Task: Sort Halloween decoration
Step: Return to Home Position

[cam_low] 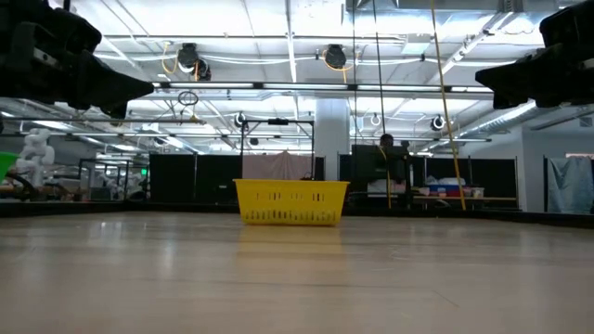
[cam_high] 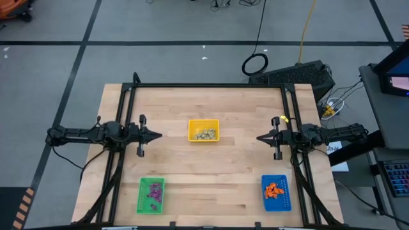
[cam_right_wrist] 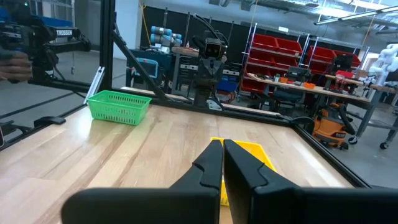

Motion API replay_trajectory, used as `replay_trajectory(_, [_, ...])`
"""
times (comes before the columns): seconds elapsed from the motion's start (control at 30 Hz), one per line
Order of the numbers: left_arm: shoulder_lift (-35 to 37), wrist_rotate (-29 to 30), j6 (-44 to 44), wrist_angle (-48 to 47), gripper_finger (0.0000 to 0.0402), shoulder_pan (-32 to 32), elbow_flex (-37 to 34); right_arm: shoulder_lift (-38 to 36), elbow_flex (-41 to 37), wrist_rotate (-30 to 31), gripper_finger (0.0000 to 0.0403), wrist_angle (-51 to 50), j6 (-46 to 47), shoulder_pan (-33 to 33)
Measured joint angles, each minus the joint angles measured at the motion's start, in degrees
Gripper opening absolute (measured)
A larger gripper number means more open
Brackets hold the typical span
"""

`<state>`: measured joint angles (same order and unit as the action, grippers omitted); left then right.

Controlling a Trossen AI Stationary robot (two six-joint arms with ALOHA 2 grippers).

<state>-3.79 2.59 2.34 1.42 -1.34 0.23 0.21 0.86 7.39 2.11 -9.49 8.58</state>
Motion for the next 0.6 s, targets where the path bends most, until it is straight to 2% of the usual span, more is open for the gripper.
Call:
replay_trajectory(0.33, [2.4,-0.04,2.74,4.48,0.0,0.0,0.0,0.01,0.0,0.01,0.0,0.0,0.02,0.0])
replay_trajectory(0.6, [3.76,-0.79,2.65,1.71,0.0,0.0,0.0,0.02,0.0,0.02,0.0,0.0,0.02,0.0])
